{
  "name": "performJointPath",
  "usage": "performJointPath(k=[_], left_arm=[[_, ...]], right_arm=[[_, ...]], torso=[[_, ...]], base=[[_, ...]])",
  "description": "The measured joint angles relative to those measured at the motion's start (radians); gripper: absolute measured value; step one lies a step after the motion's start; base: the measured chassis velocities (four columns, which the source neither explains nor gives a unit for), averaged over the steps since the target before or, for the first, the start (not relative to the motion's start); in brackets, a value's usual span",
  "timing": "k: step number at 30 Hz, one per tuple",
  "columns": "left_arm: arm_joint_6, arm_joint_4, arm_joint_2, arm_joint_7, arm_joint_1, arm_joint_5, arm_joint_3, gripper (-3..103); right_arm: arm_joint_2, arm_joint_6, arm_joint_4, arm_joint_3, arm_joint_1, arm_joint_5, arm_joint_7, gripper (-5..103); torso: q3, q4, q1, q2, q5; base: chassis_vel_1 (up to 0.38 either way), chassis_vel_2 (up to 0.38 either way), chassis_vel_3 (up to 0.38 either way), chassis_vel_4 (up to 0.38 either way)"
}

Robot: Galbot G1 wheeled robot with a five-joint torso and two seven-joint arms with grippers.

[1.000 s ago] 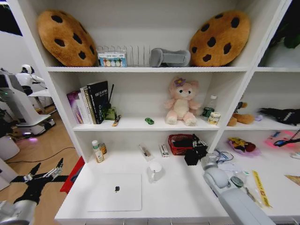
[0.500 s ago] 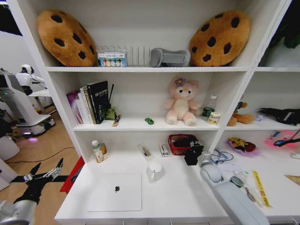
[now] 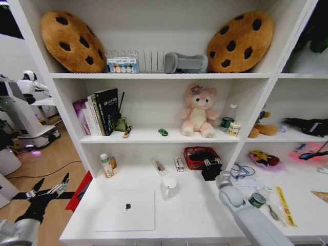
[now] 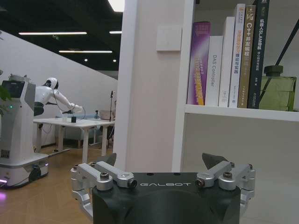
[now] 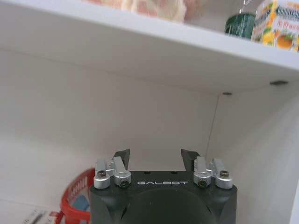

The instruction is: Organize the objects on the table.

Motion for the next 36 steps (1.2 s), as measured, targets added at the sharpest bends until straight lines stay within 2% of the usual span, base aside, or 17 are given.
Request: performJointPath(k=[3,4,5,8,9,17,20,22,25,26,28,34,36], left_arm=[[0.0,0.0,0.0,0.0,0.0,0.0,0.0,100],[0.0,0.0,0.0,0.0,0.0,0.0,0.0,100],[0.0,0.0,0.0,0.0,0.0,0.0,0.0,100],[0.0,0.0,0.0,0.0,0.0,0.0,0.0,100],[0.0,0.0,0.0,0.0,0.0,0.0,0.0,100],[0.0,0.0,0.0,0.0,0.0,0.0,0.0,100],[0.0,0.0,0.0,0.0,0.0,0.0,0.0,100],[0.0,0.0,0.0,0.0,0.0,0.0,0.0,100],[0.0,0.0,0.0,0.0,0.0,0.0,0.0,100],[0.0,0.0,0.0,0.0,0.0,0.0,0.0,100],[0.0,0.0,0.0,0.0,0.0,0.0,0.0,100],[0.0,0.0,0.0,0.0,0.0,0.0,0.0,100],[0.0,0.0,0.0,0.0,0.0,0.0,0.0,100]], right_arm=[[-0.001,-0.022,0.109,0.022,-0.073,0.009,0.019,77],[-0.001,-0.022,0.109,0.022,-0.073,0.009,0.019,77],[0.0,-0.029,0.141,0.03,-0.106,0.01,0.023,83],[0.007,-0.047,0.203,0.052,-0.185,0.008,0.031,88],[0.015,-0.057,0.244,0.074,-0.251,0.0,0.036,97],[0.061,-0.061,0.356,0.168,-0.478,-0.032,0.034,100],[0.078,-0.069,0.361,0.213,-0.538,-0.004,0.028,100],[0.079,-0.076,0.357,0.234,-0.556,0.025,0.02,100],[0.05,-0.137,0.323,0.319,-0.606,0.162,-0.019,100],[0.05,-0.137,0.323,0.319,-0.606,0.162,-0.019,100],[0.021,-0.173,0.296,0.345,-0.612,0.229,-0.047,100],[-0.03,-0.216,0.257,0.347,-0.6,0.296,-0.099,100],[-0.058,-0.248,0.241,0.348,-0.581,0.385,-0.116,100]], torso=[[0.0,0.0,0.0,0.0,0.0001],[0.0,0.0,0.0,0.0,0.0001],[0.0,0.0001,0.0,0.0,0.0],[0.0,-0.0001,0.0,0.0,0.0003],[0.0,-0.0002,0.0,0.0,0.0002],[0.0,-0.0002,0.0,0.0,0.0001],[0.0,-0.0002,0.0,0.0,0.0003],[0.0,-0.0002,0.0,0.0,0.0003],[0.0,-0.0002,0.0,0.0,0.0003],[0.0,-0.0002,0.0,0.0,0.0003],[0.0,-0.0002,0.0,0.0,0.0003],[0.0,0.0,0.0,0.0,0.0004],[0.0,0.0001,0.0,0.0,0.0005]], base=[[0.0,0.0,0.0,0.0],[0.0,0.0,0.0,0.0],[0.0,0.0,0.0,0.0],[0.0,0.0,0.0,0.0],[0.0,0.0,0.0,0.0],[0.0,0.0,0.0,0.0],[0.0,0.0,0.0,0.0],[0.0,0.0,0.0,0.0],[0.0,0.0,0.0,0.0],[0.0,0.0,0.0,0.0],[0.0,0.0,0.0,0.0],[0.0,0.0,0.0,0.0],[0.0,0.0,0.0,0.0]])
